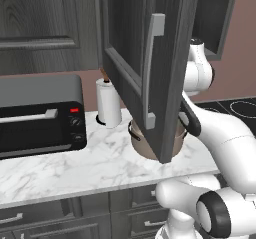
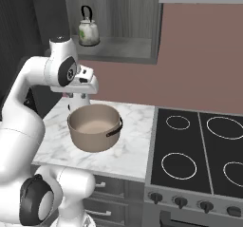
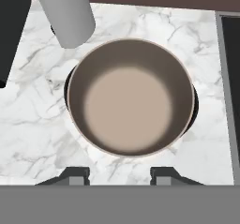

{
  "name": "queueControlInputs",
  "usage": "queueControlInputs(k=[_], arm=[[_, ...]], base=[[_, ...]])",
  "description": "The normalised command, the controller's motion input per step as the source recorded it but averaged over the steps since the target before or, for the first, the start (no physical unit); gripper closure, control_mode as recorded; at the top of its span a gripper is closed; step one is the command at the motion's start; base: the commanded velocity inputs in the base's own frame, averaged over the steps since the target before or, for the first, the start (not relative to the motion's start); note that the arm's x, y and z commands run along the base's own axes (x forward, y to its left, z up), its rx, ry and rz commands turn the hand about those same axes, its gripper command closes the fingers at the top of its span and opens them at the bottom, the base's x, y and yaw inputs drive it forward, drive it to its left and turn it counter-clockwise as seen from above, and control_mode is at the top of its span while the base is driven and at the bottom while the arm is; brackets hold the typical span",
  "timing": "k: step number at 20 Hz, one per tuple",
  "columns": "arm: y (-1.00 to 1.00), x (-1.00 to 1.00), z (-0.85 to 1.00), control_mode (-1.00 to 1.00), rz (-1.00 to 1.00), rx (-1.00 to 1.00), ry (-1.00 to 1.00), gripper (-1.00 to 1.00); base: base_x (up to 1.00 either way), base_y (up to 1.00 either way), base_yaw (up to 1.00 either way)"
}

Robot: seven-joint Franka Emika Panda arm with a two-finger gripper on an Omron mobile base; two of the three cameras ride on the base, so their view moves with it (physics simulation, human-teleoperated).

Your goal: Pick the kettle from the cabinet and place it on a stove burner. Then pick the pot from the counter and place it on another stove burner. Finally, turn both burners on.

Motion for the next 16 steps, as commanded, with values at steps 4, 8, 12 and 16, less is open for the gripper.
queueControlInputs(k=[4, 8, 12, 16], arm=[[0.0, 0.0, 0.0, -1.0, 0.0, 0.0, -0.09, -1.0], [-0.03, 0.0, 0.0, -1.0, 0.0, 0.0, -0.13, -1.0], [-0.09, 0.0, 0.03, -1.0, 0.0, 0.0, -0.14, -1.0], [-0.1, 0.0, 0.11, -1.0, 0.01, 0.0, -0.19, -1.0]], base=[[0.0, 0.0, 0.0], [0.0, 0.0, 0.0], [0.0, 0.0, 0.0], [0.0, 0.0, 0.0]])
